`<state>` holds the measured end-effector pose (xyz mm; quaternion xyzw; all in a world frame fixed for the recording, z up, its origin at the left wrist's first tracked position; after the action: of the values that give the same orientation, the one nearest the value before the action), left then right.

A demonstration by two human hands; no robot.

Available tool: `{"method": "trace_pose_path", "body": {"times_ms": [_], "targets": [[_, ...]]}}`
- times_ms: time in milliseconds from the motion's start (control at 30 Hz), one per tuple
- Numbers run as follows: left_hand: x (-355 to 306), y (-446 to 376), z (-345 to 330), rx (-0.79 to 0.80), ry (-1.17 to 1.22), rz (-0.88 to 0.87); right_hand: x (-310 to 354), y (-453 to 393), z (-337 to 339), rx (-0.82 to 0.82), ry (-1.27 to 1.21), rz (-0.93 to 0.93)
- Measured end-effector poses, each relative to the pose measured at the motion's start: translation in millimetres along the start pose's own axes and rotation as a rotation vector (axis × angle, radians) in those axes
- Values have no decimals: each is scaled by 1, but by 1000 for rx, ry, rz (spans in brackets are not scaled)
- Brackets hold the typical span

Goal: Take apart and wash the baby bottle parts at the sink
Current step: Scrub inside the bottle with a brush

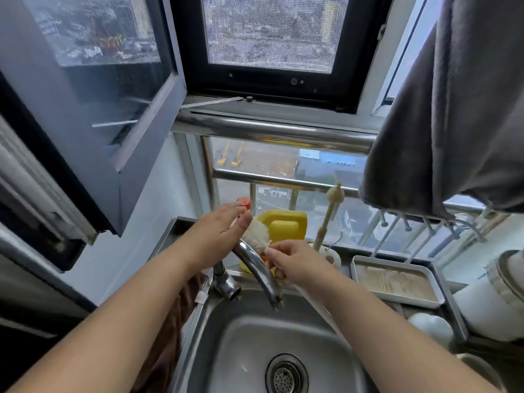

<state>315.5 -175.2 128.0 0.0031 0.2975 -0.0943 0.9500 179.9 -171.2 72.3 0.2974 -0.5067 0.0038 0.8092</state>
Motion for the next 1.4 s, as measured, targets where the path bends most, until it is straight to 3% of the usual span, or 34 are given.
{"method": "trace_pose_path", "body": {"times_ms": [233, 1200, 1400], "targets": [[18, -12, -1, 21, 161, 37, 0, -9, -1, 10, -71, 7], [19, -18, 14, 5, -121, 207, -2, -8, -7, 72, -164, 15], [16, -17, 13, -8, -221, 142, -3, -4, -5, 79, -148, 42]]}}
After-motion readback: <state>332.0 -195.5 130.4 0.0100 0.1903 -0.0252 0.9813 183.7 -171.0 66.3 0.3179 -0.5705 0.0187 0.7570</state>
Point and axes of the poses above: each hand's wrist, its own y-axis away from the middle knuckle, its own z-axis out of the back of the hand, x = y × z, the point moved 10 cm from there along -y, towards the middle knuckle, and after that the axes turned 6 degrees about -z, right-handed, at the moved point
